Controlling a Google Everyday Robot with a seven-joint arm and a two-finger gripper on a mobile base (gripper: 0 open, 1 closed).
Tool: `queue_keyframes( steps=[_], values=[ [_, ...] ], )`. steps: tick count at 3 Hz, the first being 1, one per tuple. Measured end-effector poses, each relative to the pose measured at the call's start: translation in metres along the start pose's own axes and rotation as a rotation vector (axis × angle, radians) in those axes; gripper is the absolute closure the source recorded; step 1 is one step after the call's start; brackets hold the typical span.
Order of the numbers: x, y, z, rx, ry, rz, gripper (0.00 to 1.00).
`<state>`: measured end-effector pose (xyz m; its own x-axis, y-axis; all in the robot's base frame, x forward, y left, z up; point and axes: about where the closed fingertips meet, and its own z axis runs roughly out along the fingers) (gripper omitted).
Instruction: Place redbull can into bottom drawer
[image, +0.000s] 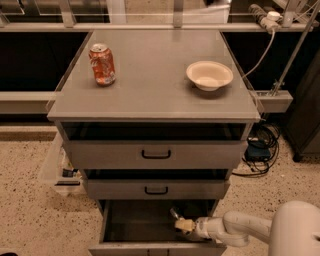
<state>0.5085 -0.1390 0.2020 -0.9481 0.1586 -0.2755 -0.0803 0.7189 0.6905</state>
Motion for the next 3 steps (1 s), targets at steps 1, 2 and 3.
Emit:
queue_keyframes(
  steps=[1, 2, 3],
  values=[
    [0.0047, -0.0196, 0.0126, 0.048, 0.014, 0.055, 1.00],
    [0.0052, -0.0202, 0.0131, 0.049, 0.016, 0.057, 0.82],
    [0.0052, -0.0202, 0.0131, 0.049, 0.016, 0.057, 0.57]
  ],
)
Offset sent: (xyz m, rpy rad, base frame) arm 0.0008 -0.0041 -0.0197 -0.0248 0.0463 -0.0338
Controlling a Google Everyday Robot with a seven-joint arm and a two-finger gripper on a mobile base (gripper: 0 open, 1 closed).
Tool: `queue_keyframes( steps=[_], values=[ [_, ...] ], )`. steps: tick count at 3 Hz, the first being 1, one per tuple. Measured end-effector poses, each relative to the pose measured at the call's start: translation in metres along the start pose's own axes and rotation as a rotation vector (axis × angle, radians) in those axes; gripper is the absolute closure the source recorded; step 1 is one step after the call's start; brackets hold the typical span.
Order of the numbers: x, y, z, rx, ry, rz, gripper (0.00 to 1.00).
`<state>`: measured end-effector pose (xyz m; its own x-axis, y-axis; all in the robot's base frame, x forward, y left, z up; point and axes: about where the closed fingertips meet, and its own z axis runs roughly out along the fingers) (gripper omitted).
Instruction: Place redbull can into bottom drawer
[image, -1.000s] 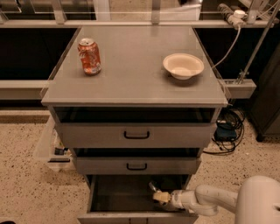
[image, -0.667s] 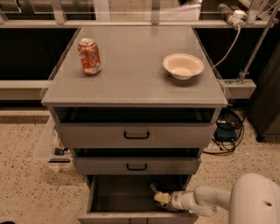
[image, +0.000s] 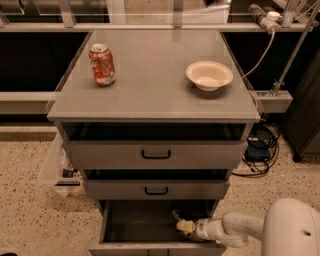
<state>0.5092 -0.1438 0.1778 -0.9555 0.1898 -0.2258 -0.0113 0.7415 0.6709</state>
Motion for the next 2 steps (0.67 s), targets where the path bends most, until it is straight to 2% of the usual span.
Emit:
queue_keyframes(
  steps=[2],
  values=[
    [0.0000, 0.0000, 0.0000, 0.000, 0.000, 0.000, 0.12]
  ],
)
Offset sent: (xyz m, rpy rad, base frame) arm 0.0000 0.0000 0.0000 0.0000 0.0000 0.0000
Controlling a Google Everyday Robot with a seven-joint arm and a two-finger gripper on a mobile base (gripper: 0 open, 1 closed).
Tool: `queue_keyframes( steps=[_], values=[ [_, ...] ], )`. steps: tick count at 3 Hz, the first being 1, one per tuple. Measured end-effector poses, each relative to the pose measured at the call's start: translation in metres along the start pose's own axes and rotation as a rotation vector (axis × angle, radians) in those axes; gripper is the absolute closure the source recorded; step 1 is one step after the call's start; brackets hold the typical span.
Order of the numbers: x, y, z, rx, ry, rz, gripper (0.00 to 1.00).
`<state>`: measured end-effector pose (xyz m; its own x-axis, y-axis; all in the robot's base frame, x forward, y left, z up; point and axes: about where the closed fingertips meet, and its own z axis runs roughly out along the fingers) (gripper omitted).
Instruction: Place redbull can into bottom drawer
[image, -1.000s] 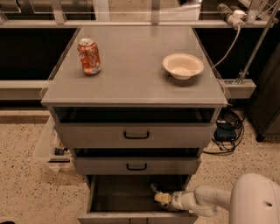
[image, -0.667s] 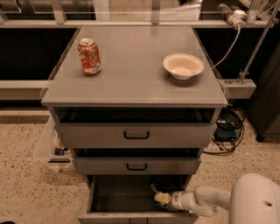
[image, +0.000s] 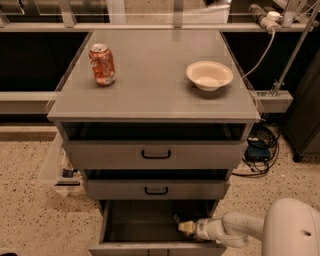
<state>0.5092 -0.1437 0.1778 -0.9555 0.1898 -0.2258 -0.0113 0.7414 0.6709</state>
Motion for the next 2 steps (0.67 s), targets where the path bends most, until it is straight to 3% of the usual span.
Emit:
queue_keyframes(
  steps=[1, 2],
  values=[
    [0.0001, 0.0001, 0.0001, 0.000, 0.000, 0.000, 0.00],
    [0.0001, 0.0001, 0.0001, 0.000, 0.000, 0.000, 0.00]
  ],
)
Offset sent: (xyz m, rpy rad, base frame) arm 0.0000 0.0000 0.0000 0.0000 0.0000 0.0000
